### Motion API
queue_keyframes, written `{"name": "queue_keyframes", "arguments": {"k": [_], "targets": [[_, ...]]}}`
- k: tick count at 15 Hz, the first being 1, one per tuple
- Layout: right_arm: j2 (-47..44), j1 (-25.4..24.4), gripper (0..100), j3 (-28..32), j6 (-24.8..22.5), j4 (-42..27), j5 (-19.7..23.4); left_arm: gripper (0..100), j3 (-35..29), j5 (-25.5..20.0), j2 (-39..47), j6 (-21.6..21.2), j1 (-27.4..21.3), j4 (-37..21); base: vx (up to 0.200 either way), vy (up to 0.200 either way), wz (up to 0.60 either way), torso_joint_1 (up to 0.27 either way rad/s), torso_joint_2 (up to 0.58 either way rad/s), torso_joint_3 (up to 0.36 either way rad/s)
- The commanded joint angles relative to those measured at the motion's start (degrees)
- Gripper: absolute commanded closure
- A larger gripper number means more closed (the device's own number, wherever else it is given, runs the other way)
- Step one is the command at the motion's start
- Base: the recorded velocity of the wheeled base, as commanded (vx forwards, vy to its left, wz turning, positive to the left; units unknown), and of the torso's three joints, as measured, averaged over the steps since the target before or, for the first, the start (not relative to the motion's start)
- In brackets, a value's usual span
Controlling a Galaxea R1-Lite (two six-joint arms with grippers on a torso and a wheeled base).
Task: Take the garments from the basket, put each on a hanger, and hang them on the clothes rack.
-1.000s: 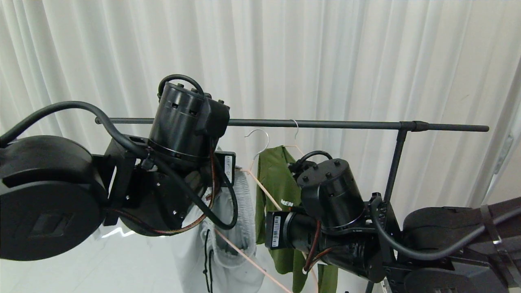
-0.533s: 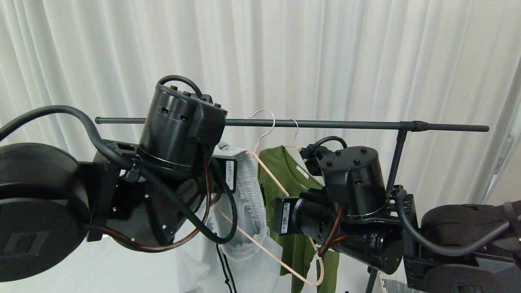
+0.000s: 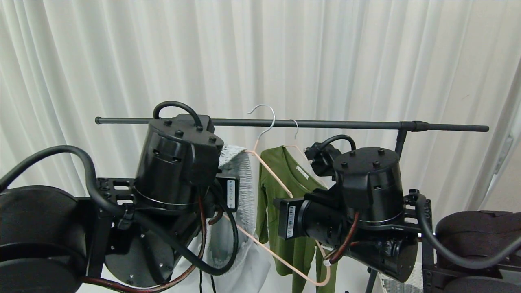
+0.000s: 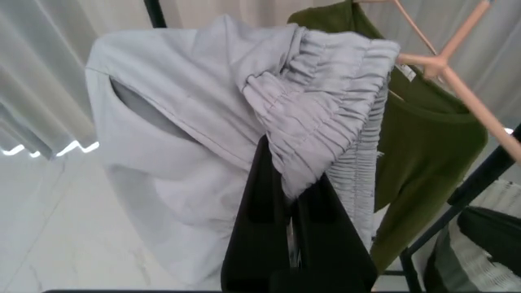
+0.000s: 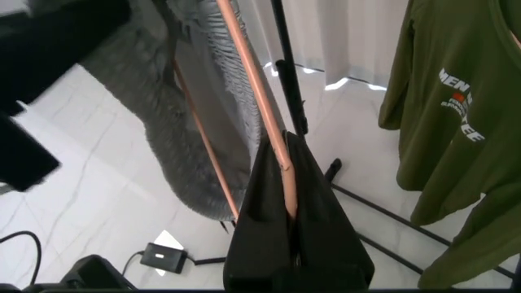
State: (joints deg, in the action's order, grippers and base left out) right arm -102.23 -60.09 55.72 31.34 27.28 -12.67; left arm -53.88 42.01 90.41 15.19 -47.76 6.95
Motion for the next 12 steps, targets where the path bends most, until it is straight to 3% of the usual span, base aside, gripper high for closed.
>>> {"name": "queue_keyframes", "arguments": {"k": [1,6,8,12], "targets": [[0.54,-0.12,100,-0.09,-0.4,0.14,-0.08,100,1.15,-0.26,-1.81,-0.07,-0.31,0.17,0.0,0.0,0.0,0.0,0.0,0.0],[0.89,-0.47,100,0.18,-1.99,0.14,-0.17,100,4.75,-0.52,-4.36,-0.69,-0.66,0.52,0.0,0.0,0.0,0.0,0.0,0.0],[0.89,-0.91,100,0.35,-1.99,0.14,-0.17,100,5.89,-0.52,-4.27,-0.86,-1.19,4.04,0.0,0.0,0.0,0.0,0.0,0.0],[0.98,-1.17,100,0.44,-1.99,0.14,-0.17,100,7.83,-0.35,-4.89,-4.12,-1.19,5.36,0.0,0.0,0.0,0.0,0.0,0.0]]}}
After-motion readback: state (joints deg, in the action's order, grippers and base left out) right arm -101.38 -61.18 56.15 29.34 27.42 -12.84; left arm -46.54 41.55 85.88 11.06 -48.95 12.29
